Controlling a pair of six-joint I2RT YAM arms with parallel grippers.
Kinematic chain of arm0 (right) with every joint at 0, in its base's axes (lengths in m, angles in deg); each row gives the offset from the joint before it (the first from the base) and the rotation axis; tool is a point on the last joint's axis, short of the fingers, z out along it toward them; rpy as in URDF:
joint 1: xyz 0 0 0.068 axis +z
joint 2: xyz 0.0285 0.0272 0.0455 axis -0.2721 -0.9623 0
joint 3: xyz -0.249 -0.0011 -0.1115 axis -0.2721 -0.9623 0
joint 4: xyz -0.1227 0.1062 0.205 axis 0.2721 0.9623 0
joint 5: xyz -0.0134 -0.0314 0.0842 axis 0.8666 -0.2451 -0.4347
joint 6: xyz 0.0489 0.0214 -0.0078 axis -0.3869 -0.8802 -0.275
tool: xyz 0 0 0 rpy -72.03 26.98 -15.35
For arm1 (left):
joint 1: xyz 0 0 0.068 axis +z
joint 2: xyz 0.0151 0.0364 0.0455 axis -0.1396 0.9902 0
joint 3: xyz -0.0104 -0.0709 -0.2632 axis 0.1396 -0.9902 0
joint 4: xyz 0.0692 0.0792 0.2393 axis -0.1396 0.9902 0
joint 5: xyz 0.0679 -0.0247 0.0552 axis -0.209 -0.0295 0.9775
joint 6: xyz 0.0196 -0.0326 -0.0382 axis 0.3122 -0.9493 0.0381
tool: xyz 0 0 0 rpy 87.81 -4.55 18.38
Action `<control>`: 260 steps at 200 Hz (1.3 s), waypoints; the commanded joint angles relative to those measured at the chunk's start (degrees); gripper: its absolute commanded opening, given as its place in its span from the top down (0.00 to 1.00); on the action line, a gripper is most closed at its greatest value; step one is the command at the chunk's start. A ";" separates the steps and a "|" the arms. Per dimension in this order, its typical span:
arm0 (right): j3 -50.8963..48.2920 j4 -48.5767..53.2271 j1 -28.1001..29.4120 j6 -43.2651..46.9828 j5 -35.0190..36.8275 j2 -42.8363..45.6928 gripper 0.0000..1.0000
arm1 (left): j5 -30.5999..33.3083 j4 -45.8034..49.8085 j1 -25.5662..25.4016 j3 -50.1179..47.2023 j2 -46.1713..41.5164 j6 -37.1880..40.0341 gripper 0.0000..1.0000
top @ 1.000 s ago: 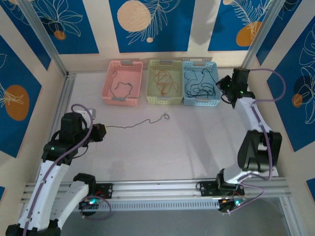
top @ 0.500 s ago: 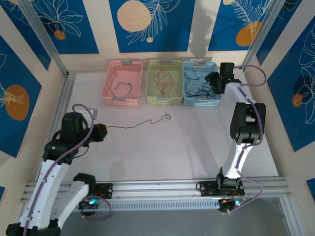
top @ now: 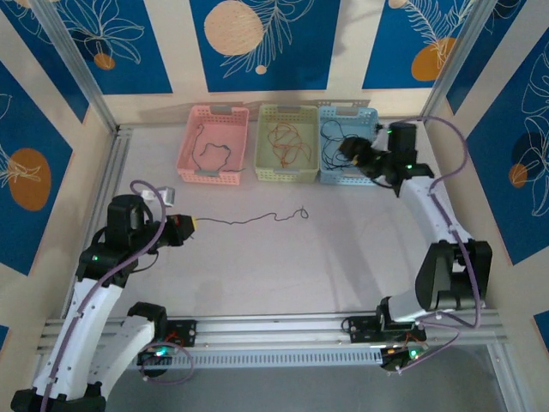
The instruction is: Untangle the cables
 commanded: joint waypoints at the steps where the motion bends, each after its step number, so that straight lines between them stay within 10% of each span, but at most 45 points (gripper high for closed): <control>1: -3.96 1.04 8.19 9.79 -9.34 3.79 0.36 | -3.69 -2.21 0.40 0.34 0.93 -0.29 1.00; 56: -5.39 9.62 28.43 30.68 2.75 7.63 0.24 | -4.61 0.08 0.37 2.33 2.49 1.90 1.00; 174: -3.82 15.68 36.77 41.77 14.47 -0.99 0.24 | -4.74 1.50 0.36 2.99 3.15 2.68 1.00; 200: -4.16 12.95 36.66 40.14 18.24 -2.17 0.44 | -5.36 1.00 0.38 2.57 2.94 2.09 1.00; 230: -3.98 4.09 33.95 31.01 16.76 1.10 1.00 | -4.83 0.39 0.38 0.71 1.71 0.34 1.00; 260: -5.76 -12.10 29.42 12.75 9.35 6.74 1.00 | -5.88 -2.86 0.31 -3.16 1.26 -2.79 1.00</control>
